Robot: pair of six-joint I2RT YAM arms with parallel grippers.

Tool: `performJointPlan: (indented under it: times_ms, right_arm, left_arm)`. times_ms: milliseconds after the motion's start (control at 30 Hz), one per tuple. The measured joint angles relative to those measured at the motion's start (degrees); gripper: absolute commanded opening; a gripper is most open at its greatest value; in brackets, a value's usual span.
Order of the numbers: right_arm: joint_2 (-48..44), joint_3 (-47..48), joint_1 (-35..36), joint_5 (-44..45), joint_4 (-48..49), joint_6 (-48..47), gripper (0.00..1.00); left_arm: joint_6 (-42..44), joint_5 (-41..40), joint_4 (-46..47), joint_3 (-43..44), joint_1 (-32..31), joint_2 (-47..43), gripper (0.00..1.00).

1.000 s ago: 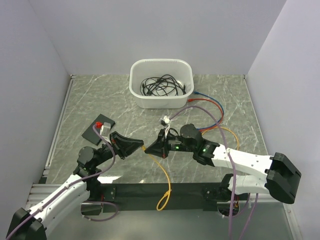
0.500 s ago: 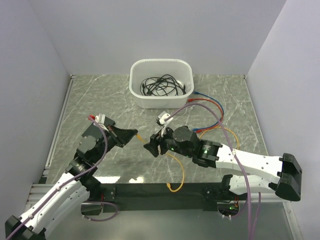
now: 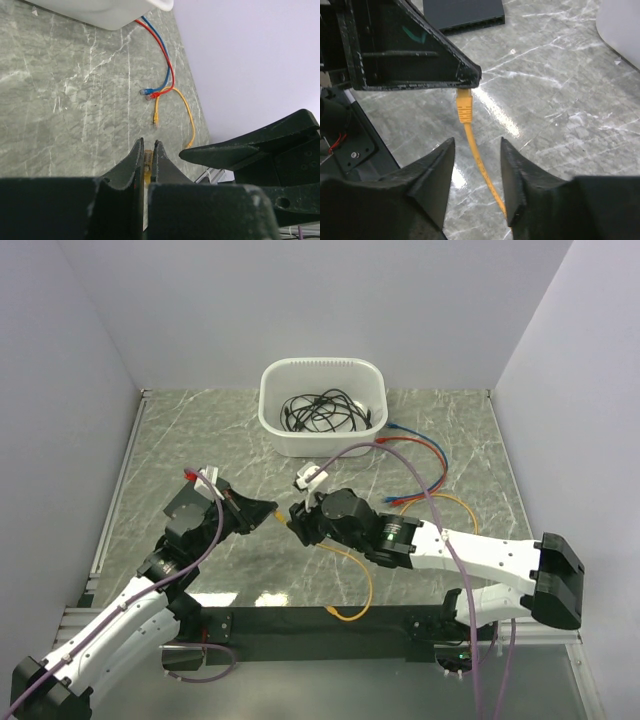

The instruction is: Insert the plug into the switch port

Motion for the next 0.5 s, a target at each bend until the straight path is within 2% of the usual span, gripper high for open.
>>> performJointPlan:
  times_ms: [200,500]
  right_arm:
    - [3.37,2.8,0.04,0.02,0.07,-0.92,0.42]
    - [7.78,5.35,0.28,0.09,-0.04,-1.46,0.41]
  left_arm:
    - [-0.2,-0.11,-0.24,0.0,-0.15,0.0,0.01]
    - [-0.26,-0.15,-0.42,0.0,-0.15,-0.39,0.01]
